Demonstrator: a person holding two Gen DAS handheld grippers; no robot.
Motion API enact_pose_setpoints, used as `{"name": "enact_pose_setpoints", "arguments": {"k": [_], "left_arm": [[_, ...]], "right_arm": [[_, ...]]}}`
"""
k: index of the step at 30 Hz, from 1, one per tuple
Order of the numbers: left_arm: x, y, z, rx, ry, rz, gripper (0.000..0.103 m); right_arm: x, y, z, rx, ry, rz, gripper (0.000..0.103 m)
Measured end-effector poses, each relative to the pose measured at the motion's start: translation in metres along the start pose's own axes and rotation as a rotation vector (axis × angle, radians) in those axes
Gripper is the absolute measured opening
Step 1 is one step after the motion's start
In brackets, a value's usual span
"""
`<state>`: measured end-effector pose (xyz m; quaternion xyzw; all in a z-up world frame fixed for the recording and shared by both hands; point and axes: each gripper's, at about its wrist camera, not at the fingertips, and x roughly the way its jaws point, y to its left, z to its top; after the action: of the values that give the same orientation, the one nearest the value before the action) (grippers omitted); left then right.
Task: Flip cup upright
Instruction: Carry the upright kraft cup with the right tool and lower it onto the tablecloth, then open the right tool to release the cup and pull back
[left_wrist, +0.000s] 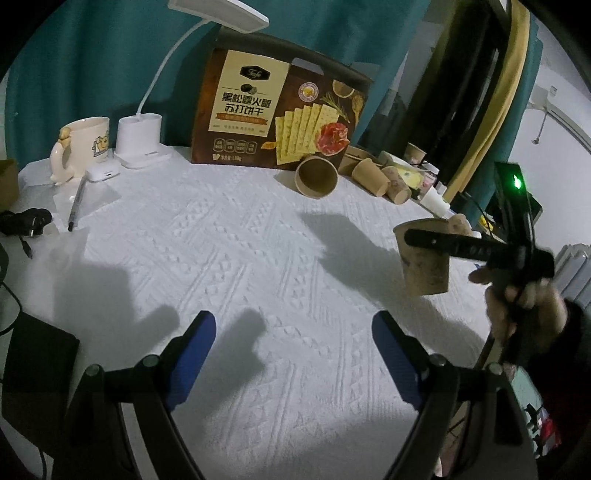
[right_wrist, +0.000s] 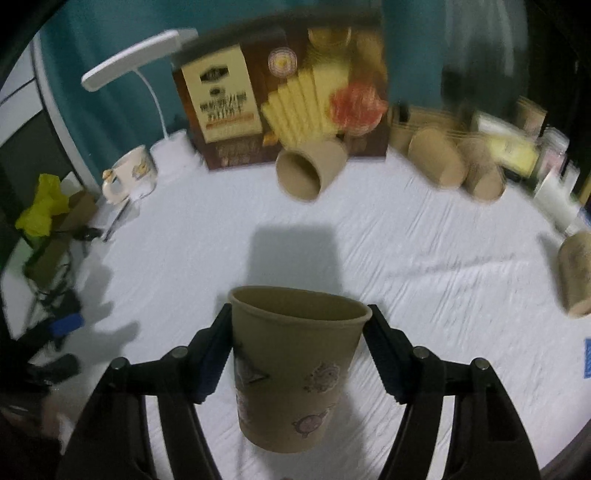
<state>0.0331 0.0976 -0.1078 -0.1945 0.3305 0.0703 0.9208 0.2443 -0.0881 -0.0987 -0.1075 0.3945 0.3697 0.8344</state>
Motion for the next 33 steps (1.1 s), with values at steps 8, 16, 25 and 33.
{"name": "enact_pose_setpoints", "arguments": {"k": [8,16,25,33], "left_arm": [[-0.002,-0.006,-0.003,0.019,0.009,0.010,0.087],[-0.003,-0.022,-0.007,0.075,-0.025,0.053,0.087],[-0.003,-0.033,-0.005,0.119,-0.052,0.146,0.087],[-0.003,-0.040,-0.009,0.155,-0.049,0.180,0.087]], "right_arm": [[-0.009,0.017,-0.032,-0.071,-0.199,-0.136,0.066],[-0.020,0.036,-0.066,-0.139,-0.281,-0.200,0.066],[-0.030,0.034,-0.087,-0.100,-0.274,-0.208,0.066],[-0.033,0.032,-0.096,-0.070,-0.217,-0.200,0.067]]}}
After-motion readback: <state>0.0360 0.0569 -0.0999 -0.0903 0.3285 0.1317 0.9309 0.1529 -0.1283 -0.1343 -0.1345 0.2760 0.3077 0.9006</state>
